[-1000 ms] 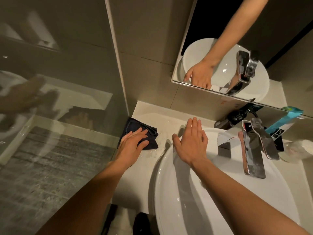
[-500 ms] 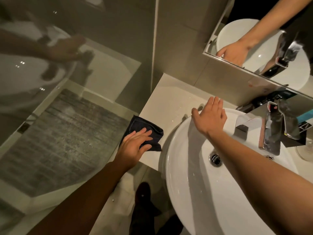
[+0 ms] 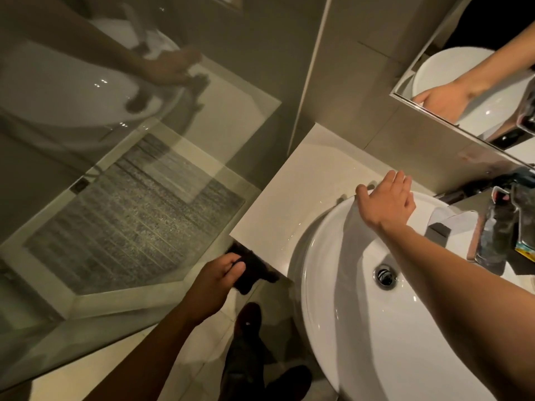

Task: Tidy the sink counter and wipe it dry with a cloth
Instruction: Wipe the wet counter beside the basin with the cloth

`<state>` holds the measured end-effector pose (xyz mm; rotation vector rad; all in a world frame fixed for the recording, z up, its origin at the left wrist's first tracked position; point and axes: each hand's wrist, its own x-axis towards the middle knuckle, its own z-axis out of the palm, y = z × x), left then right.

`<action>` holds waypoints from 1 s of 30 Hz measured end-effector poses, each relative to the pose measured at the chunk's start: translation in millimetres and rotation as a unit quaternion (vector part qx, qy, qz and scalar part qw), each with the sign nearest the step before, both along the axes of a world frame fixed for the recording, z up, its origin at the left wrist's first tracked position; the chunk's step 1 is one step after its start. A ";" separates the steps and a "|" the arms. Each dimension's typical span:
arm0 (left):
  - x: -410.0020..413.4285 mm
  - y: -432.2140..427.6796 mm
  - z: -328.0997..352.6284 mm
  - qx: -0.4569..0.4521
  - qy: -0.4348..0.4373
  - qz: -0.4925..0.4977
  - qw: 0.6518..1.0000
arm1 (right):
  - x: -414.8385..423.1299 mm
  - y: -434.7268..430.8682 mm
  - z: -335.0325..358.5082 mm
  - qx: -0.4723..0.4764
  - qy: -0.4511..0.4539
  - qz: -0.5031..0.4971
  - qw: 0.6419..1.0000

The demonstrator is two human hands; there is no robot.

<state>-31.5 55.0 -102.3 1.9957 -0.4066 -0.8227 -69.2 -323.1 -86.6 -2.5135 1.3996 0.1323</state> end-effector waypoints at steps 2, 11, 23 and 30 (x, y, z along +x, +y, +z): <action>-3.1 4.9 18.0 -0.061 0.113 0.084 0.988 | 0.3 -0.4 1.2 0.001 0.000 0.002 1.000; 13.0 -35.1 37.6 -0.363 0.544 0.216 0.725 | -1.0 -1.3 1.3 -0.003 0.005 -0.005 1.000; 114.1 -208.7 80.3 -0.196 0.321 0.180 0.909 | -0.2 -0.6 7.3 -0.014 0.001 -0.008 1.000; 185.9 -304.0 83.1 -0.042 -0.006 -0.142 0.989 | -1.5 1.0 1.7 -0.023 -0.013 -0.016 1.000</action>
